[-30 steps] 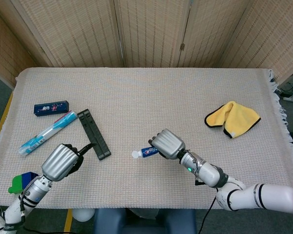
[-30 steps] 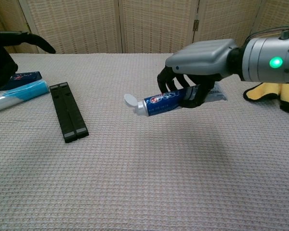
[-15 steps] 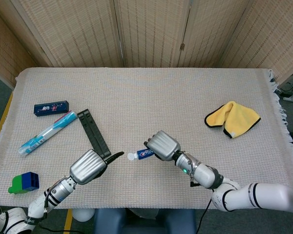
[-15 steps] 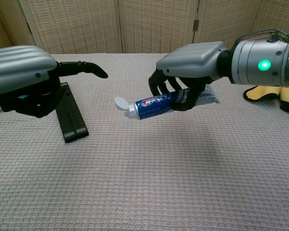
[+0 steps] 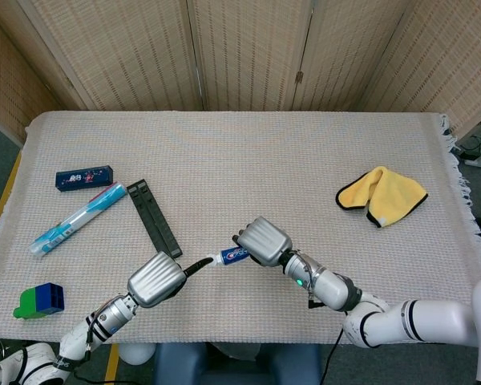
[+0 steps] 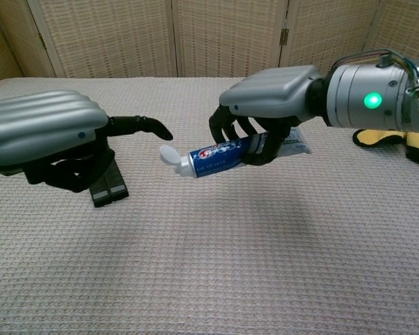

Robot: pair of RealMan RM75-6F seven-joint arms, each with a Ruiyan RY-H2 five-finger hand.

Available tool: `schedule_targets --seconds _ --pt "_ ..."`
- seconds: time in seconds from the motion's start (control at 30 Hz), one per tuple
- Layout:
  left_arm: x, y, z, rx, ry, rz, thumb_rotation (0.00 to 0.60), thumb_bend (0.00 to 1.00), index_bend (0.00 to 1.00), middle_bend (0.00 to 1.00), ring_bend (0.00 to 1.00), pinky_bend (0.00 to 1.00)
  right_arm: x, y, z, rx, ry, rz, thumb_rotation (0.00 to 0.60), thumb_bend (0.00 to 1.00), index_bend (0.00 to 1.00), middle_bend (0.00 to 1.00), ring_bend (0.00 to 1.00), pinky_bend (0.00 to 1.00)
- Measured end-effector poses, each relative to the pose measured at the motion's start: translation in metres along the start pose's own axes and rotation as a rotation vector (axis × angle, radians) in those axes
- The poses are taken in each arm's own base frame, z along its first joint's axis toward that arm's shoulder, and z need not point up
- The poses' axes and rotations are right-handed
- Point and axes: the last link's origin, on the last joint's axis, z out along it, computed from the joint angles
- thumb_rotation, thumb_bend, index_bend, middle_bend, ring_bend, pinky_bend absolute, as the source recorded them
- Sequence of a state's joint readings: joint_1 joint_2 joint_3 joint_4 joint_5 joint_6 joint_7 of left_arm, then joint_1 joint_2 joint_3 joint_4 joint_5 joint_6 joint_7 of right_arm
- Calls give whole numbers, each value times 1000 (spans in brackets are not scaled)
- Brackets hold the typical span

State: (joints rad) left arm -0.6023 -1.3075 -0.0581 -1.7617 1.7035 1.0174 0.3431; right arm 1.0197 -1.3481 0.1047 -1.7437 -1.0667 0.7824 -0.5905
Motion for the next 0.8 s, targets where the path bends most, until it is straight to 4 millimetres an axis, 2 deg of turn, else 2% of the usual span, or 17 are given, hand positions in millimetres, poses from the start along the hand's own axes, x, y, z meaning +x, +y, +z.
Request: schedule_targets --seconds 0.5,0.8 --pt "-9 -1 4 21 -28 -12 600 869 174 994 929 878 0 -4 1 13 11 16 600 590 664 547 638 569" --pt "-19 -5 0 56 -46 -30 600 869 168 994 923 878 3 -1 0 4 52 78 600 607 686 560 682 569"
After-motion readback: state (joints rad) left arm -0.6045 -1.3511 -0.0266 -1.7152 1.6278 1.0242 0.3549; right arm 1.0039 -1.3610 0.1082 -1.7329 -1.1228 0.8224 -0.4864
